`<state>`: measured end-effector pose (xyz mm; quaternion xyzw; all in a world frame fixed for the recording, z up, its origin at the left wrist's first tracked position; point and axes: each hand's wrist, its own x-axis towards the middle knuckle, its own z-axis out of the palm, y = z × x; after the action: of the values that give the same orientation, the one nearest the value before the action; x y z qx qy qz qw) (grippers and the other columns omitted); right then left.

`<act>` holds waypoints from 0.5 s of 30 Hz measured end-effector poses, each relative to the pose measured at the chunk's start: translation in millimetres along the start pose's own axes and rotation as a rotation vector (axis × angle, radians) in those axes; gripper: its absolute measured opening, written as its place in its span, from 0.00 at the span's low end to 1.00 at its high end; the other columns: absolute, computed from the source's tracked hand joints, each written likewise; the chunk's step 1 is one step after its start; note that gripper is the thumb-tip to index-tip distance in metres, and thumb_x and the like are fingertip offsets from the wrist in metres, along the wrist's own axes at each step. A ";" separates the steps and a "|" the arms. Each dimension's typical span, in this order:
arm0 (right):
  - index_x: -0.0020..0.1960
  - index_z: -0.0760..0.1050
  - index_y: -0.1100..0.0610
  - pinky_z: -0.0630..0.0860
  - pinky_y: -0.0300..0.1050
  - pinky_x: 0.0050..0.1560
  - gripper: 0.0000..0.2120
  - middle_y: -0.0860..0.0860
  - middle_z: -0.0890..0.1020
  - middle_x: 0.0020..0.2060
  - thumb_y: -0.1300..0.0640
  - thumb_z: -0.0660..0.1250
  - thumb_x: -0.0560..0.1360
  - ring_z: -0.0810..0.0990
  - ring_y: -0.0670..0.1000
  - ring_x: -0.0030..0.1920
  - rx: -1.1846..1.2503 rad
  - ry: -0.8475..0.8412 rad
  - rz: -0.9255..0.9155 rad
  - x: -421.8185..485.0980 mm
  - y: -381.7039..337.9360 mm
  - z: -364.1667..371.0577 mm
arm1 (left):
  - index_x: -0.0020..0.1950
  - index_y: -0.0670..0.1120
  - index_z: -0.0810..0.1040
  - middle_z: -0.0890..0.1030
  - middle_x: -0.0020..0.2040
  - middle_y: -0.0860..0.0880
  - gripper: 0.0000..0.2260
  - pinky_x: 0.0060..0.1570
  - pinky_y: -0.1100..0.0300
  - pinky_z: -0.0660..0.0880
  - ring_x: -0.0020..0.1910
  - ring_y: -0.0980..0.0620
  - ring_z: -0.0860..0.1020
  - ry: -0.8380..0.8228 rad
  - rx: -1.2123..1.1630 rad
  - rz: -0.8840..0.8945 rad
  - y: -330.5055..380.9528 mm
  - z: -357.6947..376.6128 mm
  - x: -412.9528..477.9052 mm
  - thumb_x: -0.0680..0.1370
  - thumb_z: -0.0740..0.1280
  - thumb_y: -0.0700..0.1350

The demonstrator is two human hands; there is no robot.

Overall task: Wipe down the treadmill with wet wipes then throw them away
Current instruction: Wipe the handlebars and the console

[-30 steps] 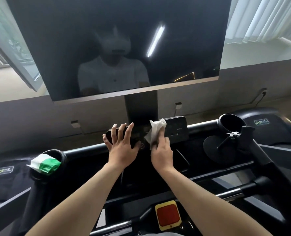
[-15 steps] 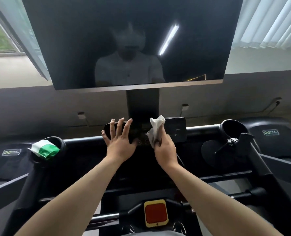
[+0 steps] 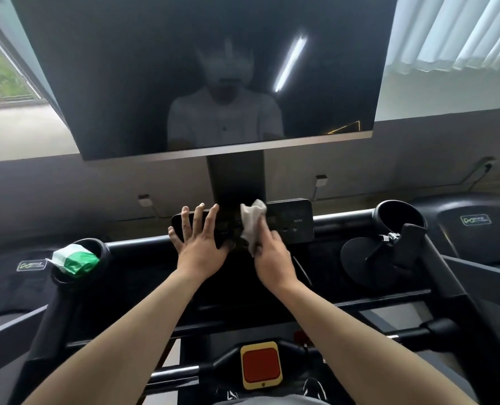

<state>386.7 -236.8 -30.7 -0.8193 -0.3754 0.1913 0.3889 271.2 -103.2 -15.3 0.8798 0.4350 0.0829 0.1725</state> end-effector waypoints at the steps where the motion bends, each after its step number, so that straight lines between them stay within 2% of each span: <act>1: 0.81 0.44 0.37 0.74 0.54 0.56 0.37 0.52 0.73 0.60 0.59 0.59 0.81 0.78 0.61 0.54 -0.001 0.040 0.027 0.6 6.7 -7.3 | 0.81 0.61 0.46 0.43 0.82 0.54 0.40 0.74 0.34 0.35 0.80 0.47 0.32 -0.002 0.012 0.003 0.5 -0.4 0.3 0.77 0.68 0.61; 4: 0.81 0.42 0.36 0.70 0.50 0.49 0.35 0.50 0.71 0.54 0.57 0.57 0.83 0.76 0.58 0.45 0.025 0.121 0.120 -1.2 19.3 -21.7 | 0.82 0.59 0.46 0.43 0.83 0.50 0.40 0.75 0.36 0.35 0.80 0.44 0.33 -0.010 0.061 0.005 4.3 -2.8 0.9 0.78 0.67 0.61; 6: 0.81 0.38 0.40 0.74 0.55 0.48 0.35 0.52 0.71 0.56 0.57 0.55 0.84 0.78 0.60 0.44 -0.069 0.121 0.117 -0.8 15.3 -20.5 | 0.82 0.58 0.48 0.44 0.83 0.48 0.39 0.75 0.38 0.36 0.80 0.42 0.34 -0.008 0.051 0.003 7.8 -4.2 1.8 0.78 0.67 0.59; 9: 0.81 0.34 0.44 0.78 0.61 0.47 0.37 0.55 0.72 0.60 0.57 0.55 0.84 0.81 0.66 0.46 -0.295 -0.021 -0.027 -2.2 0.4 -4.0 | 0.82 0.58 0.53 0.50 0.83 0.51 0.36 0.76 0.38 0.37 0.81 0.44 0.38 -0.001 -0.016 0.066 17.1 -4.0 2.9 0.78 0.67 0.55; 11: 0.81 0.36 0.43 0.78 0.59 0.45 0.36 0.54 0.72 0.62 0.55 0.56 0.84 0.82 0.65 0.46 -0.351 -0.128 -0.102 -3.8 -9.5 6.4 | 0.82 0.58 0.54 0.52 0.83 0.54 0.34 0.77 0.39 0.38 0.81 0.46 0.40 -0.005 -0.032 0.117 25.5 -0.7 1.9 0.79 0.66 0.51; 15: 0.82 0.37 0.44 0.72 0.53 0.39 0.37 0.54 0.71 0.63 0.56 0.56 0.82 0.82 0.62 0.48 -0.452 -0.151 -0.124 -2.4 -11.8 6.9 | 0.82 0.57 0.55 0.52 0.83 0.55 0.32 0.77 0.42 0.36 0.81 0.47 0.39 0.015 -0.055 0.098 30.0 4.9 -0.5 0.80 0.64 0.49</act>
<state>375.5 -230.3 -25.7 -0.8444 -0.4861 0.1389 0.1773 294.5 -121.6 -8.6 0.8944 0.3902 0.1100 0.1889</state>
